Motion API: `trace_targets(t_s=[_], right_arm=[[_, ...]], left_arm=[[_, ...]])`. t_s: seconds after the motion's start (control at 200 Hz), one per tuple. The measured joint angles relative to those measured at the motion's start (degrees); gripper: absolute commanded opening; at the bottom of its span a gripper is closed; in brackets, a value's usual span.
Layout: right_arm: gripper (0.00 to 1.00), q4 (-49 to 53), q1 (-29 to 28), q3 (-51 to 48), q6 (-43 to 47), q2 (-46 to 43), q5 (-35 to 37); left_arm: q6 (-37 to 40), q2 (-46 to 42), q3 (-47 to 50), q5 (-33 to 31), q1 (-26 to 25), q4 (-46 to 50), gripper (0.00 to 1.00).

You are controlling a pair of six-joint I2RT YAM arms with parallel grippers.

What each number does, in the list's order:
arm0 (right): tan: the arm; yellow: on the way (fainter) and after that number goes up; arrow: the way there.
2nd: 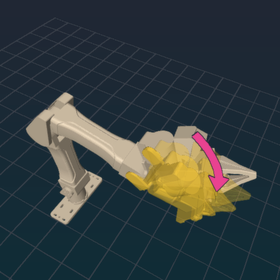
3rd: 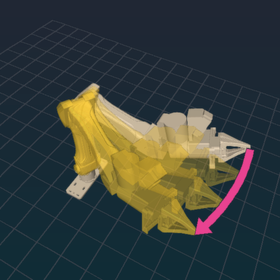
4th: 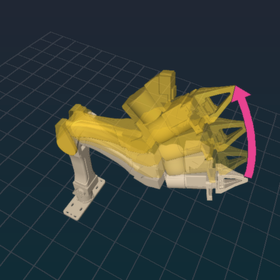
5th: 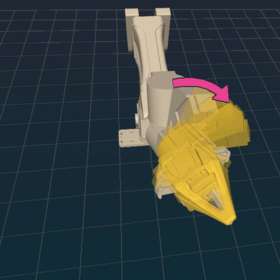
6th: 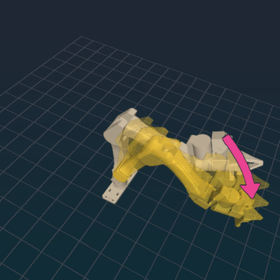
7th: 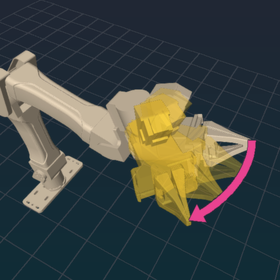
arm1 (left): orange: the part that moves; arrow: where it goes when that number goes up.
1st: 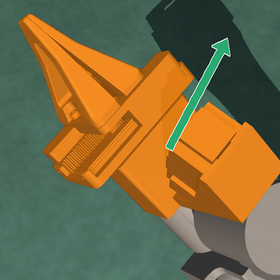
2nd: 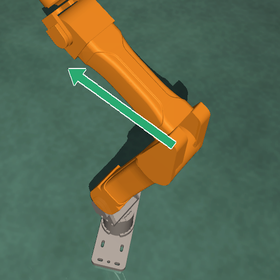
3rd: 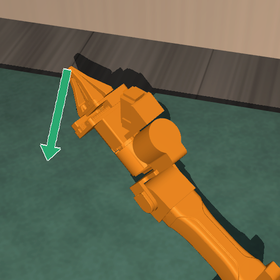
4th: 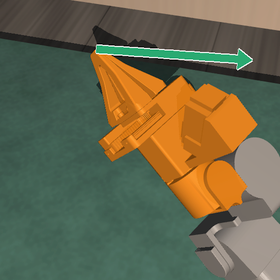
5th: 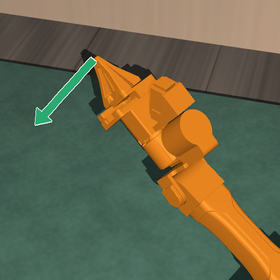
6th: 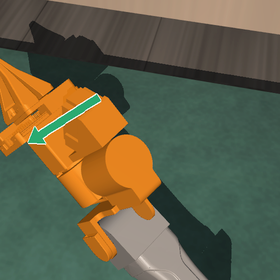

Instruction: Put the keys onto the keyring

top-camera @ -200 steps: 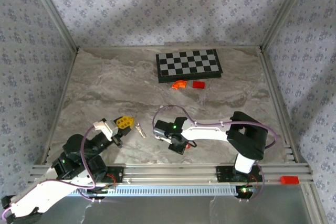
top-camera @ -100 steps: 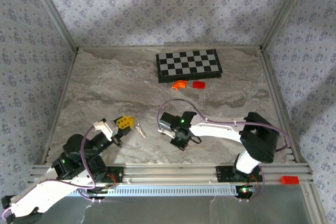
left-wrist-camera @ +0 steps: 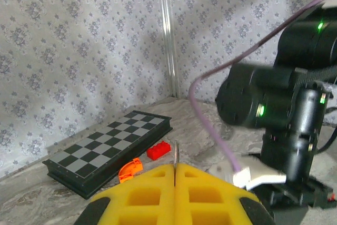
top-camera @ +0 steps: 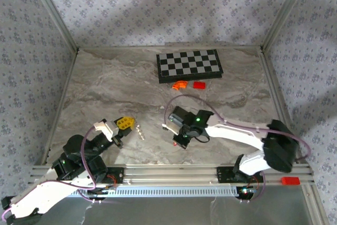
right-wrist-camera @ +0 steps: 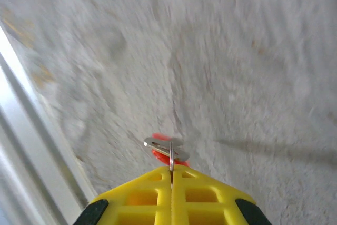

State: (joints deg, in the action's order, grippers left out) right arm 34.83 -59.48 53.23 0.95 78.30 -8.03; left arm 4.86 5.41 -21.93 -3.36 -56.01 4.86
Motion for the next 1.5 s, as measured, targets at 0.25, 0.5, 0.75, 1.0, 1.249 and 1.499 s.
trace_targets(t_s=[0.25, 0.5, 0.75, 1.0, 1.249, 1.499], right_arm=[[0.00, -9.4, 2.3, -0.2, 1.9, -12.3, -8.5], [0.00, -10.4, 4.3, 2.7, 6.2, -16.9, -15.6], [0.00, -7.6, 4.0, 8.3, 8.2, -16.9, -17.5], [0.00, -6.8, 1.1, 8.9, 8.8, -17.2, -16.5], [0.00, -10.1, -2.5, 8.5, 9.6, -19.3, -13.2], [0.00, -11.1, -3.1, 8.5, 10.3, -18.5, -11.7]], left_arm=[[0.2, 5.2, 0.0, 6.6, 0.0, -1.3, 0.00], [0.7, 9.4, -0.2, 14.8, 0.0, -2.1, 0.00], [1.1, 12.1, -2.7, 21.2, 0.0, -4.0, 0.00], [1.7, 13.5, -3.1, 22.7, 0.0, -5.1, 0.00], [2.4, 14.7, -3.3, 22.6, 0.0, -5.1, 0.00], [2.8, 15.0, -3.4, 22.2, 0.0, -5.1, 0.00]])
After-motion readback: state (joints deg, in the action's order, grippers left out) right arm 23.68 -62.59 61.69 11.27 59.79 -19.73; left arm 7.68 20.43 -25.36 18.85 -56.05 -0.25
